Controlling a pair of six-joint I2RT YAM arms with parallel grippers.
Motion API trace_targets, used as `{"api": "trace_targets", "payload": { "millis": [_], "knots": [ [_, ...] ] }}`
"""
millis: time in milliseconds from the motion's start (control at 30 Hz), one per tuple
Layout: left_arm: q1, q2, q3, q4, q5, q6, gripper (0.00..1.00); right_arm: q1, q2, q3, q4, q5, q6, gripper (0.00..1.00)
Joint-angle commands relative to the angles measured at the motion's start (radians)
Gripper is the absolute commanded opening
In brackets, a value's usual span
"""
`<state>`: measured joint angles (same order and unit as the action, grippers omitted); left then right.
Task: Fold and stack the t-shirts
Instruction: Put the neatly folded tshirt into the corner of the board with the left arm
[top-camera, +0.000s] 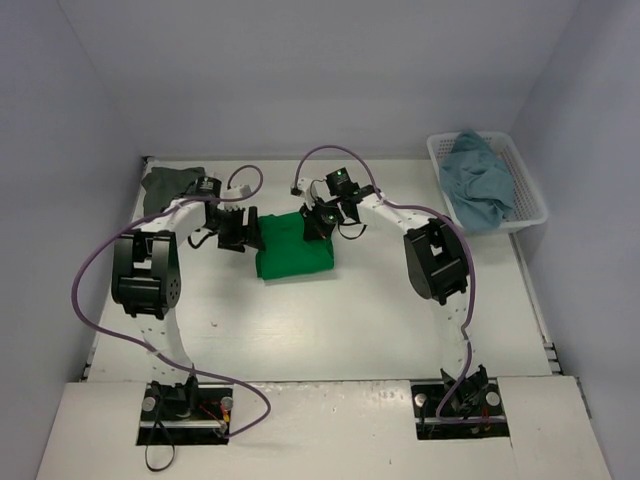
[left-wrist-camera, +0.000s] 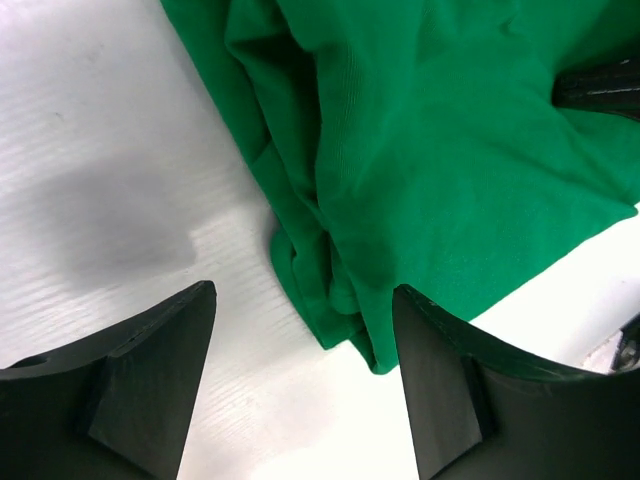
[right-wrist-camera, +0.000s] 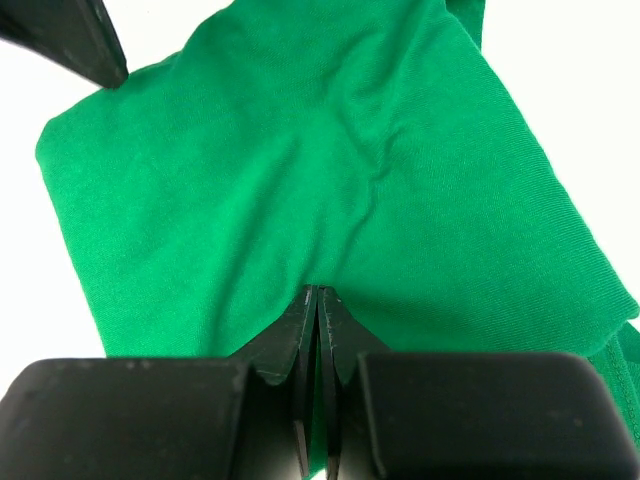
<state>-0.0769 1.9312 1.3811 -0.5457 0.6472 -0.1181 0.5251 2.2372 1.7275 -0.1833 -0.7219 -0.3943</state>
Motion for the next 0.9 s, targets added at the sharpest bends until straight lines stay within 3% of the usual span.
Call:
{"api": "trace_targets", "payload": {
  "millis": [0, 733, 867],
  "knots": [
    [-0.003, 0.001, 0.012, 0.024, 0.043, -0.043, 0.66, -0.004, -0.042, -0.005, 0.015, -0.022, -0.012, 0.00],
    [-0.033, 0.210, 0.026, 0.162, 0.123, -0.230, 0.68, -0.017, -0.045, 0.004, 0.016, -0.045, -0.011, 0.00],
    [-0.055, 0.227, 0.012, 0.173, 0.121, -0.239, 0.72, -0.017, -0.041, 0.012, 0.016, -0.051, -0.009, 0.00]
  ]
}}
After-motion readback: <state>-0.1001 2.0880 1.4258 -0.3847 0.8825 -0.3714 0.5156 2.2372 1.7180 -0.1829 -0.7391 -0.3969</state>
